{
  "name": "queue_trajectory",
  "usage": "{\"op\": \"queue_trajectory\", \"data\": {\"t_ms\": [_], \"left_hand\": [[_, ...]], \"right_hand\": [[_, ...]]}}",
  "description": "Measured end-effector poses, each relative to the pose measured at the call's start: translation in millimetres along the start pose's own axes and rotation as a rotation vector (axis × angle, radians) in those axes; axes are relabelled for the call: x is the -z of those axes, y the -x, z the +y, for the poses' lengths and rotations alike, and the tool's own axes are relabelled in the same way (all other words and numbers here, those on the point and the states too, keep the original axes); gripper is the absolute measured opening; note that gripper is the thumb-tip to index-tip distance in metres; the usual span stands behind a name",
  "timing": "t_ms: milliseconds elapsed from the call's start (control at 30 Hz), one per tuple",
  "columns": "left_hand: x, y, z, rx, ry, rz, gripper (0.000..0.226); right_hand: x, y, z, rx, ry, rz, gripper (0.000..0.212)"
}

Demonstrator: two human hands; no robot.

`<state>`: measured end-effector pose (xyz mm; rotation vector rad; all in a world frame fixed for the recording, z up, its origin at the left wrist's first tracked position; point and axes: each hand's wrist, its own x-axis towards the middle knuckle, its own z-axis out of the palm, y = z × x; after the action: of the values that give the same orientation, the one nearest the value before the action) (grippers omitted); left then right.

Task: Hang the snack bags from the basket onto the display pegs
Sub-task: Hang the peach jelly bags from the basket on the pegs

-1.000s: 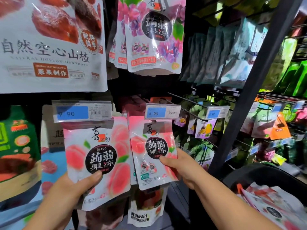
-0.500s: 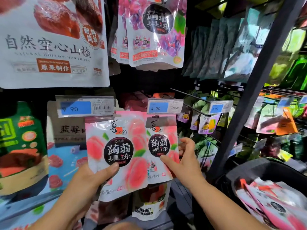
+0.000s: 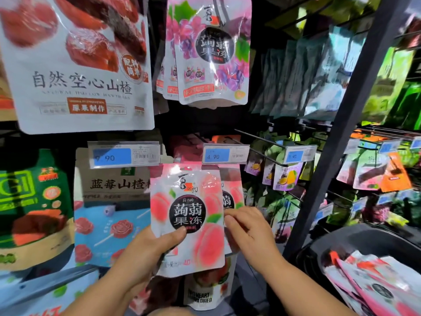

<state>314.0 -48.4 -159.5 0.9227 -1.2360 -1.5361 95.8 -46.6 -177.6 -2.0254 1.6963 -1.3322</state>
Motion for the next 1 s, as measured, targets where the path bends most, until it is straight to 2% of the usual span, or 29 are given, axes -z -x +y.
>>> {"op": "queue_trajectory", "data": {"t_ms": [33,167,233,333,400,467,533,700,1000], "left_hand": [[-4.5,1.7,3.1,0.01,-0.008,-0.014,0.006],[-16.6,-2.8,0.9,-0.004,-0.042,-0.016,0.015],[-23.6,-2.0,3.4,-0.003,-0.095,-0.033,0.016],[-32.7,-5.0,5.7,-0.011,-0.192,-0.053,0.015],[-31.3,-12.3,1.9,-0.057,-0.423,-0.058,0.018],[-33.1,-14.0,5.4,-0.07,-0.62,-0.037,0.009],[-36.8,-18.5,6.0,-0.092,-0.698,-0.018,0.011],[-35.4,-29.1,-0.7,-0.078,-0.788,0.023,0.035],[-31.2,-37.6,-5.3,-0.149,-0.876,0.171,0.036]], "right_hand": [[-0.1,-0.2,-2.3,-0.04,-0.054,-0.059,0.035],[-0.8,0.3,-7.8,-0.184,-0.354,-0.181,0.029],[-2.7,0.3,-6.1,-0.225,-0.461,-0.173,0.042],[-5.6,-1.1,-1.2,-0.275,-0.558,-0.096,0.048],[-4.2,-1.3,1.5,-0.305,-0.598,-0.053,0.045],[-2.9,-2.8,4.3,-0.332,-0.625,-0.018,0.039],[-1.9,-5.2,8.3,-0.345,-0.641,0.009,0.03],[3.9,-12.8,9.3,-0.376,-0.632,0.068,0.029],[8.1,-20.8,5.6,-0.33,-0.502,0.036,0.039]]}}
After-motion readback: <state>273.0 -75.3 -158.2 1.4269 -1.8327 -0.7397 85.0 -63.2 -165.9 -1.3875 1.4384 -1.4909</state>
